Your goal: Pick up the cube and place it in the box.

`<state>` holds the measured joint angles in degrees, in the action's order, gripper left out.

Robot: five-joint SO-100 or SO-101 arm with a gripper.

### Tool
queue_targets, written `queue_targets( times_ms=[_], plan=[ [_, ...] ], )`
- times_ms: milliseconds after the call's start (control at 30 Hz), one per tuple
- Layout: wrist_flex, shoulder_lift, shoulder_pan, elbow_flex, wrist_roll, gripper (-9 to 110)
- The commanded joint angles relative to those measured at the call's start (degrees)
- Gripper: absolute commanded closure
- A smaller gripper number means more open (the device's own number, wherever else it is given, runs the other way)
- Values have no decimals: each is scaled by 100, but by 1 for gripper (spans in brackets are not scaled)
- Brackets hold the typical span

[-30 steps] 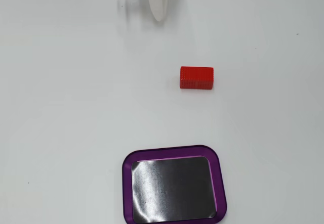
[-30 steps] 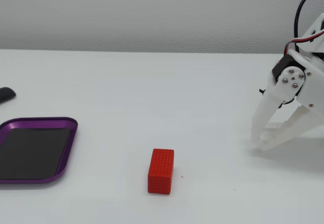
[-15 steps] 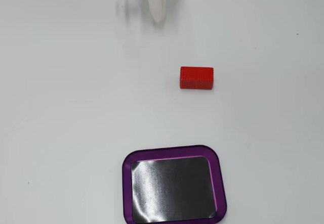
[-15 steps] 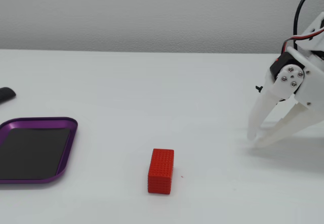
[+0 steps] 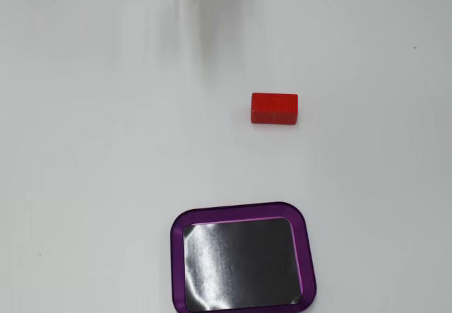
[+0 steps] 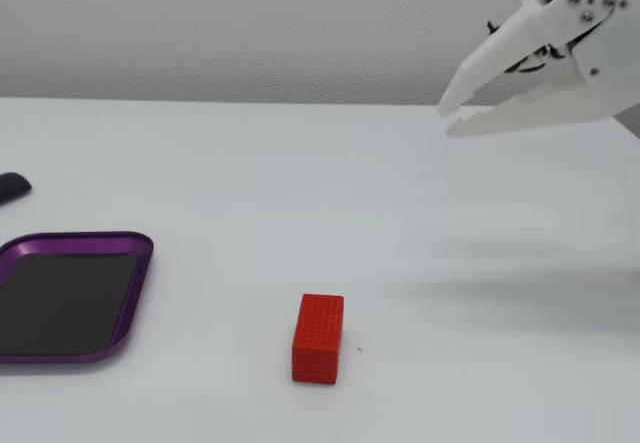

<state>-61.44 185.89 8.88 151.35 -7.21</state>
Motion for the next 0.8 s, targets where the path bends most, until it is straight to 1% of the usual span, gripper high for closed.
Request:
queue_targets(
  times_ms=[0, 167, 367, 567, 767],
  plan=[
    [-123, -1600, -448, -668, -360, 98],
    [-141, -4271, -738, -1775, -246, 88],
    [-545, -6741, -765, -3656, 650, 79],
    [-1318, -8534, -853, -5317, 1116, 74],
    [-1485, -9721, -1063, -6179, 1318, 74]
  ],
)
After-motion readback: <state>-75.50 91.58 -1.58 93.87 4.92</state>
